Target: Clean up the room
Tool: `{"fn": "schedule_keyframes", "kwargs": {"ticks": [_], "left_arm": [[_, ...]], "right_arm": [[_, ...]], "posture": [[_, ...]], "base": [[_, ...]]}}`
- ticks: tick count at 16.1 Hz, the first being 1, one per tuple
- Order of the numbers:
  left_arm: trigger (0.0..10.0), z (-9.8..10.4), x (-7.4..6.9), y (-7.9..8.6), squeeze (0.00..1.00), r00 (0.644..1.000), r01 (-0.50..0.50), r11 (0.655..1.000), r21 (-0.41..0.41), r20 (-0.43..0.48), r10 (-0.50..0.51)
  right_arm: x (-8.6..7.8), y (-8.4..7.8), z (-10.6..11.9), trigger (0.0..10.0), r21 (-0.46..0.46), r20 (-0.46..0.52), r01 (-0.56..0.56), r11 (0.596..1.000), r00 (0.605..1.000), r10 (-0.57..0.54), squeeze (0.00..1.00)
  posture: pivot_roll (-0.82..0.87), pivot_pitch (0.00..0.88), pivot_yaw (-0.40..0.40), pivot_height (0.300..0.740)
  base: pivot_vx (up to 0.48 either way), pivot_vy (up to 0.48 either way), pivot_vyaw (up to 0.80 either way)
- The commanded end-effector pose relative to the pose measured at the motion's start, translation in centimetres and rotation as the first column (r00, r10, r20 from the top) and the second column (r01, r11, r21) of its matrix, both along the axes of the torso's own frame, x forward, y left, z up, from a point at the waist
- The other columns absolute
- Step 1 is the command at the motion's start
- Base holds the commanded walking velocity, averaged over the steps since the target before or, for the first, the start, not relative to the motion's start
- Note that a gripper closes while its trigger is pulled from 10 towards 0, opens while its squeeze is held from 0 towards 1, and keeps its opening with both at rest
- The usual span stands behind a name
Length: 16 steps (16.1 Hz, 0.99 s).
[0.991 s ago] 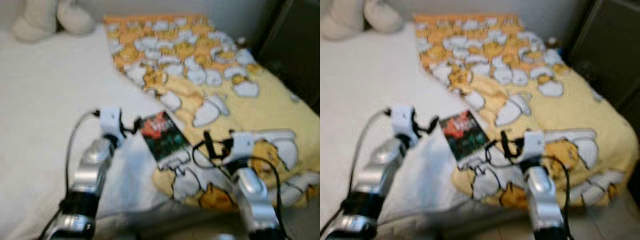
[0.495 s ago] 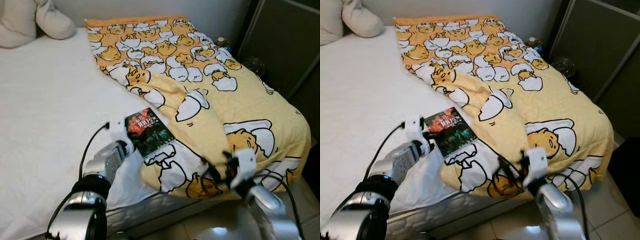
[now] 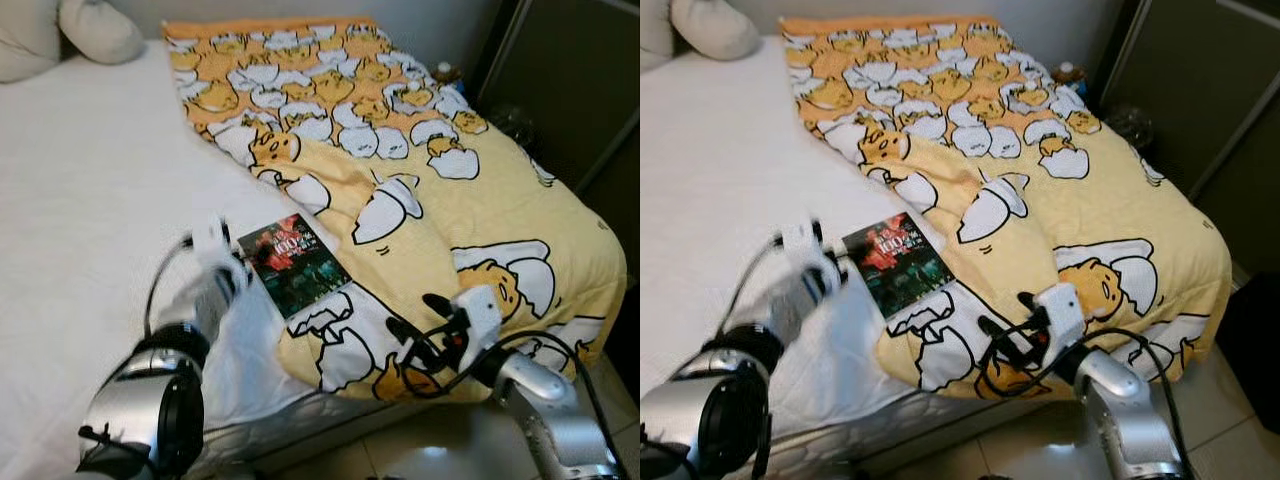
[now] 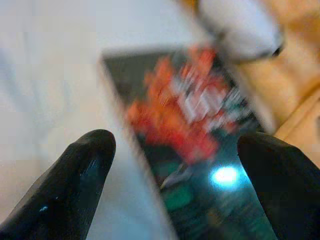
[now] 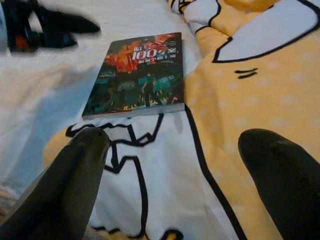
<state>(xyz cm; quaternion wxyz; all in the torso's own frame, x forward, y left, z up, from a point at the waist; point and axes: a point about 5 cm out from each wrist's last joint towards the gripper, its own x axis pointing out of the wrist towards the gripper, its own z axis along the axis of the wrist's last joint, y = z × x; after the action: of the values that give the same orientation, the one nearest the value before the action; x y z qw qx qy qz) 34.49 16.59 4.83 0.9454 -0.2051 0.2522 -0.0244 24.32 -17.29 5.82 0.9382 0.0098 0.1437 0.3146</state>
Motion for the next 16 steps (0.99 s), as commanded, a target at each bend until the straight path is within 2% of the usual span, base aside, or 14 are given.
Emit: {"fn": "schedule_keyframes", "kwargs": {"ticks": [1, 4, 7, 11, 14, 16], "left_arm": [[10.0, -0.3, -0.2, 0.0, 0.00, 1.000, -0.016, 1.000, 0.005, -0.011, 0.016], [10.0, -1.1, -0.7, 0.1, 0.00, 0.998, -0.029, 1.000, -0.010, -0.049, 0.028], [10.0, -2.3, -1.6, -1.4, 0.00, 0.991, -0.042, 0.990, -0.133, -0.132, 0.024], [10.0, -2.9, -2.1, -3.7, 0.00, 0.989, -0.001, 0.985, -0.170, -0.145, -0.024], [10.0, -3.3, -2.5, -4.5, 0.00, 0.987, 0.016, 0.985, -0.175, -0.156, -0.044], [10.0, -2.8, -2.1, -5.4, 0.00, 0.991, 0.039, 0.979, -0.198, -0.121, -0.064]], "right_arm": [[0.2, 0.5, 0.3, 10.0, -0.006, 0.029, 0.008, 1.000, 1.000, -0.008, 0.00], [-0.3, 1.6, 0.0, 10.0, 0.015, 0.026, 0.022, 1.000, 0.999, -0.023, 0.00], [-0.7, 2.4, -0.5, 10.0, 0.042, 0.012, 0.050, 0.998, 0.999, -0.051, 0.00], [-1.1, 3.3, -0.4, 10.0, 0.051, 0.022, 0.046, 0.998, 0.999, -0.047, 0.00], [-1.3, 3.3, -0.2, 10.0, 0.050, 0.030, 0.052, 0.997, 0.998, -0.054, 0.00], [-1.7, 3.0, 0.1, 10.0, 0.042, 0.031, 0.054, 0.998, 0.998, -0.055, 0.00]], "posture": [[-0.06, 0.052, -0.033, 0.740], [-0.06, 0.055, -0.032, 0.740], [-0.05, 0.058, -0.032, 0.740], [-0.06, 0.056, -0.026, 0.740], [-0.09, 0.073, -0.028, 0.740], [-0.11, 0.083, -0.033, 0.740]], "base": [[0.000, 0.000, 0.00], [0.000, 0.000, 0.00], [0.000, 0.000, 0.00], [0.000, 0.000, 0.00], [0.000, 0.000, 0.00], [0.000, 0.000, 0.00]]}}
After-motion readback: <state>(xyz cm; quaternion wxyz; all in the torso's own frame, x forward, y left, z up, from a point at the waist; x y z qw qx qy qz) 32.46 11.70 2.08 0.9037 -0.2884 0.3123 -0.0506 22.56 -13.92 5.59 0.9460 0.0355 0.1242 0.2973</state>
